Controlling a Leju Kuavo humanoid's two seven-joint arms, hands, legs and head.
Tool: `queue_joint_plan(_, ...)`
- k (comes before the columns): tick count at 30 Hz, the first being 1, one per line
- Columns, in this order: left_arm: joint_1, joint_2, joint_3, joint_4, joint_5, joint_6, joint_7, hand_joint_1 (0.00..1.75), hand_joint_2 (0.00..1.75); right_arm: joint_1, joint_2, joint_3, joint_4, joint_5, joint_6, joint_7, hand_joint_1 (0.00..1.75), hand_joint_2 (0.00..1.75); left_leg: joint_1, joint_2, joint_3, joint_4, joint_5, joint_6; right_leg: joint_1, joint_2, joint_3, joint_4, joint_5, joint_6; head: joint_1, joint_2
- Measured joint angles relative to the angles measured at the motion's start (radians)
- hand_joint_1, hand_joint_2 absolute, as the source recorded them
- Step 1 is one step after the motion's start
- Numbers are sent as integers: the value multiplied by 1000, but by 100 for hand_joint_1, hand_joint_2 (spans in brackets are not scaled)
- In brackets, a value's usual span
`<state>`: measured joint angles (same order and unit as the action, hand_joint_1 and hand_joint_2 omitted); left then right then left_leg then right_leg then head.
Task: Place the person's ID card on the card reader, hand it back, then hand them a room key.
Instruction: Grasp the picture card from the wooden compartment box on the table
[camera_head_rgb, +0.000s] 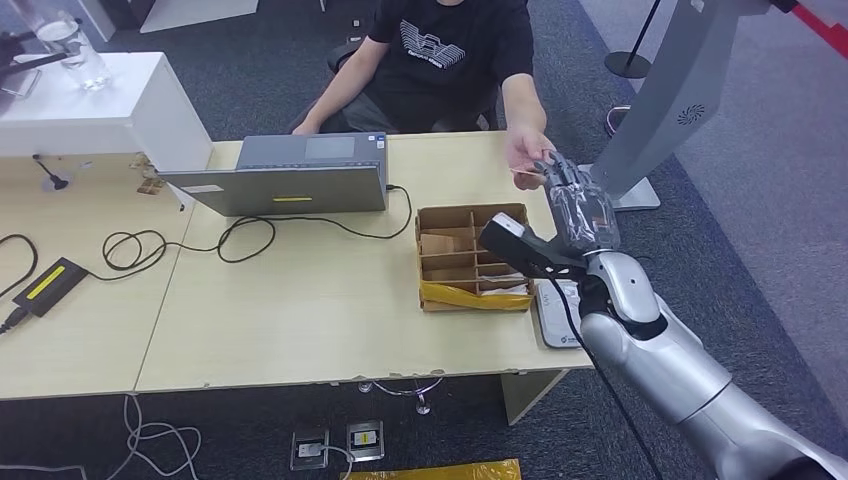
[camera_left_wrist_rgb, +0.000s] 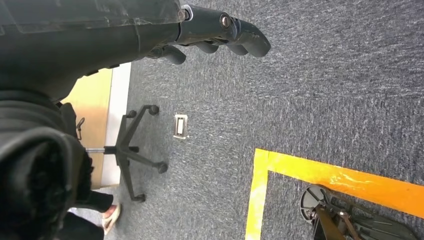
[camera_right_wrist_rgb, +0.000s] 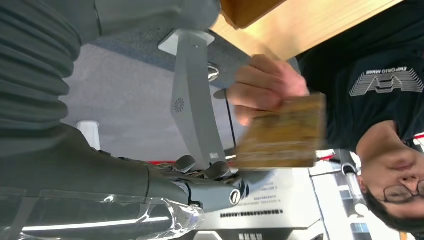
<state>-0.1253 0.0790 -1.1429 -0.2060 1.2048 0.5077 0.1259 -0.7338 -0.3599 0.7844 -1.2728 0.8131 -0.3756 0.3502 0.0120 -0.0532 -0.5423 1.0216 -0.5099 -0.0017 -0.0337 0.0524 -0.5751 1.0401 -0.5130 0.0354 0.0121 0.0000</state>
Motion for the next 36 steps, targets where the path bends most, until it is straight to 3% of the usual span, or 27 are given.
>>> queue_joint_plan(8,0,0,0,0,29,3,-1,0,0,8,-1,-5,-6,-5,48,40,0,175,0,0,1,0,0,0,0,0,-1,0,0,0,0,0)
queue_joint_plan(17,3,-3,0,0,31,19,38,0,0,68,-80,-41,-168,9,174,115,0,175,0,1,1,0,0,0,0,1,-1,0,0,0,0,0)
queue_joint_plan(22,3,-6,0,0,45,31,17,0,0,75,-114,-42,-246,4,231,135,0,175,0,2,1,0,0,0,0,2,-1,0,0,0,0,0)
queue_joint_plan(28,3,-7,0,0,51,29,-4,0,0,79,-133,-25,-275,-15,222,142,0,175,0,2,0,0,0,0,0,2,-1,0,0,0,0,0)
queue_joint_plan(36,2,-12,0,0,49,31,1,0,0,84,-125,45,-236,-48,122,85,0,175,0,2,-1,0,0,0,0,1,-1,0,0,0,0,0)
